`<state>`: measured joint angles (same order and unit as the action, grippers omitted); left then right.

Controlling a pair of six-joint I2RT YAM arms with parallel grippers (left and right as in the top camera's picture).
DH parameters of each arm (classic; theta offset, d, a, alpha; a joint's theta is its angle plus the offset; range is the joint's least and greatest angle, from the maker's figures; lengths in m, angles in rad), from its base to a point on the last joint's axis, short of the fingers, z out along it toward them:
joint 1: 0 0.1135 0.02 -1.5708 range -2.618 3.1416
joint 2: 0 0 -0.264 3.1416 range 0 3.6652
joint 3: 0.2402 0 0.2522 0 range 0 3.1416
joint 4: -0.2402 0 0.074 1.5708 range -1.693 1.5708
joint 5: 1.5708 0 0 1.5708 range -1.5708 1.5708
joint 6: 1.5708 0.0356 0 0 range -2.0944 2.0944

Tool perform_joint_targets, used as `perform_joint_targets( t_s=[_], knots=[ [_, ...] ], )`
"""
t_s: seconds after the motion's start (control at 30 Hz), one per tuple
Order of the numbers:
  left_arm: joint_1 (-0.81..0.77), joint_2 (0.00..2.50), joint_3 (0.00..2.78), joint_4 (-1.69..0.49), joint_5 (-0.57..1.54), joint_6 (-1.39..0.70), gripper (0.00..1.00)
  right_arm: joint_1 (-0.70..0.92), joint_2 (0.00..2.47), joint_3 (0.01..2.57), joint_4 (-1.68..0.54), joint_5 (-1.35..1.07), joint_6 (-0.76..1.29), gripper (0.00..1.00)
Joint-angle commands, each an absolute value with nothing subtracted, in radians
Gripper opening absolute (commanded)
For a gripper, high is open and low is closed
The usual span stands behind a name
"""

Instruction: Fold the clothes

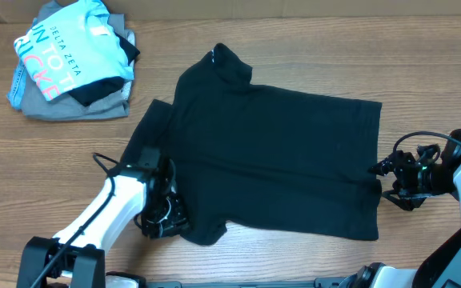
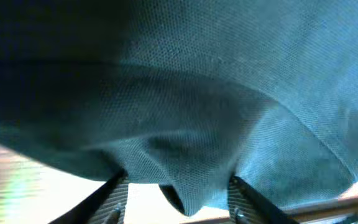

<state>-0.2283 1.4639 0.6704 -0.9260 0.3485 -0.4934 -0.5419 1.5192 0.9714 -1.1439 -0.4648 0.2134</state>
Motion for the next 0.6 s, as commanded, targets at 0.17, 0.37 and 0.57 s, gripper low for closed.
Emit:
perform_joint_targets(
  t_s=[0.17,0.37,0.57],
  knots=[
    [-0.259,1.459,0.617,-0.818,0.354,-0.598,0.2,-0.545,1.499,0.968,-1.138,-0.471,0.204,0.72],
    [-0.244,1.458,0.686,-0.902,0.492,-0.515,0.04,-0.546,1.499,0.968,-1.135,-0.424,0.205,0.72],
    [-0.234,1.458,0.862,-1.044,0.415,-0.422,0.1,-0.545,1.499,0.963,-1.182,-0.352,0.207,0.82]
  ],
)
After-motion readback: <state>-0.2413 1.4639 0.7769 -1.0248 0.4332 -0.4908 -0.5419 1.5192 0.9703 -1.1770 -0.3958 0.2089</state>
